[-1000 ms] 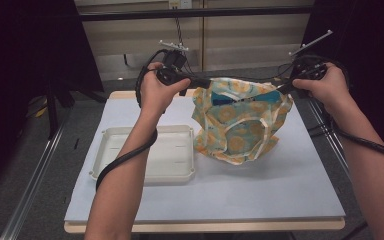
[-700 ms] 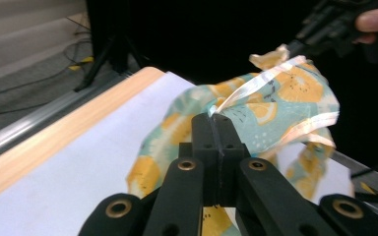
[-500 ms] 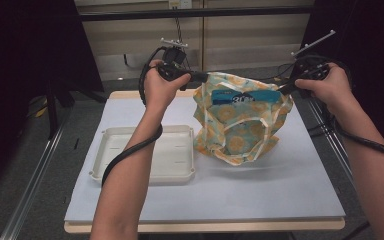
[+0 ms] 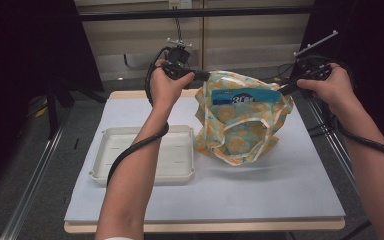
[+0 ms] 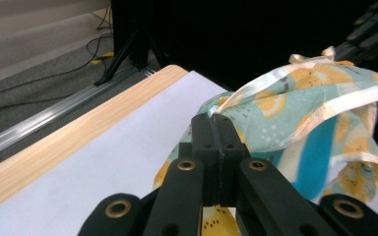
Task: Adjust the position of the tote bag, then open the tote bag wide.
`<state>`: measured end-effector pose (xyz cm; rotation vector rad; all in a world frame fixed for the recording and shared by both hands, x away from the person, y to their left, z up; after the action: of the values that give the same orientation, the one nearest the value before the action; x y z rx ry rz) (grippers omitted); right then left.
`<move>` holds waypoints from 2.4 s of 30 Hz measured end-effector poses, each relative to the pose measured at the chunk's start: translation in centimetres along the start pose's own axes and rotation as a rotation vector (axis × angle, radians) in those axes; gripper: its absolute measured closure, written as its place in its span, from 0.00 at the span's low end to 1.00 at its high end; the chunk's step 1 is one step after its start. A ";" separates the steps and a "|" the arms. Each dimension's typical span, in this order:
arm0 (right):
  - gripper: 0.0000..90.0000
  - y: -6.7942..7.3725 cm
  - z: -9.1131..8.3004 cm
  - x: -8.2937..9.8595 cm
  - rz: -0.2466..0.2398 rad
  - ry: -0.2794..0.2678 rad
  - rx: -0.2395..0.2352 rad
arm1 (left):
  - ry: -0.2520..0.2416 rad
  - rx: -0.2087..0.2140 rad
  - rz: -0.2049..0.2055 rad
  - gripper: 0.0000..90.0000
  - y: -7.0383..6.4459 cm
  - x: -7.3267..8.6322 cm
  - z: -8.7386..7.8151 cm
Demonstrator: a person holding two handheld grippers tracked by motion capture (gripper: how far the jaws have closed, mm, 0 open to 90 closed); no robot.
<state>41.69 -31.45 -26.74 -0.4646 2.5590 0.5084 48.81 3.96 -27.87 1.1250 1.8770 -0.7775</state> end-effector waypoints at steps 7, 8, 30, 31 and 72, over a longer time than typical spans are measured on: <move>1.00 -0.4 0.2 0.3 0.005 0.003 0.005 | 0.019 -0.025 -0.025 1.00 0.8 0.6 1.0; 1.00 -0.6 0.3 0.3 0.005 0.007 0.013 | 0.023 -0.024 -0.027 1.00 0.9 0.7 1.1; 0.97 -0.6 0.1 0.9 -0.014 0.004 0.041 | 0.052 -0.026 -0.062 1.00 1.1 2.4 1.8; 0.96 -0.6 -0.1 0.9 -0.019 0.007 0.051 | 0.063 -0.029 -0.057 1.00 1.0 2.3 1.6; 1.00 -2.0 1.2 2.6 -0.002 0.036 0.116 | 0.077 -0.057 -0.091 0.97 2.7 4.1 2.3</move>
<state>40.80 -33.28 -29.57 -0.4384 2.6050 0.3514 50.82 4.95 -32.86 1.0534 2.0140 -0.7353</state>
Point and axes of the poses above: each handheld gripper's, and its own axes: z roughly forward along the jaws, x roughly out of its underside, y roughly to its left, the point moved 1 cm from there along z, roughly forward along the jaws, and after that the axes turned 9 degrees about z, right-handed, at the moved point
